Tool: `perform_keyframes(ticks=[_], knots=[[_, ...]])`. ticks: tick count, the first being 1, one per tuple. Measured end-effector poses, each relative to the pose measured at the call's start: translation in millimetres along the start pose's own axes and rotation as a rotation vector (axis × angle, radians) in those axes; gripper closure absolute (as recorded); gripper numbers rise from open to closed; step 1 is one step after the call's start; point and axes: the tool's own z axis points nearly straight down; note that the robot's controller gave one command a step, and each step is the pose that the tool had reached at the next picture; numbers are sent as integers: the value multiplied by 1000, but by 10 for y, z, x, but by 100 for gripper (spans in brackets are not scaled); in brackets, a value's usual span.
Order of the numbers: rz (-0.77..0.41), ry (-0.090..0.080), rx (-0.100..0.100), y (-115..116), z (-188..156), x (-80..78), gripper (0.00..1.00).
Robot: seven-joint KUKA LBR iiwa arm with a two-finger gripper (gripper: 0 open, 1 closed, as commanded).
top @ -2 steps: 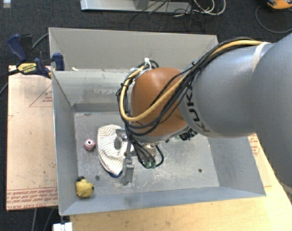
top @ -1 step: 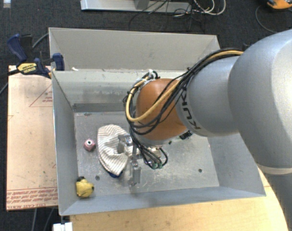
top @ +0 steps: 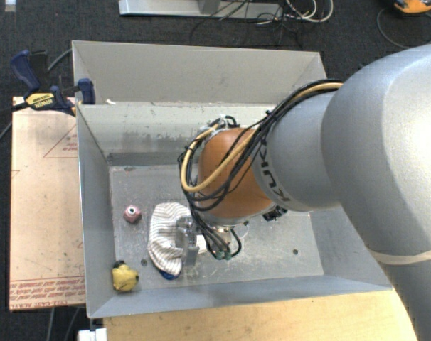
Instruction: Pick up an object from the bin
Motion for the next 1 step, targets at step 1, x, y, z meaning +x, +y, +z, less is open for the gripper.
perform_keyframes(ticks=[1], knots=[[0, 0, 0, 0, 0, 0, 100]])
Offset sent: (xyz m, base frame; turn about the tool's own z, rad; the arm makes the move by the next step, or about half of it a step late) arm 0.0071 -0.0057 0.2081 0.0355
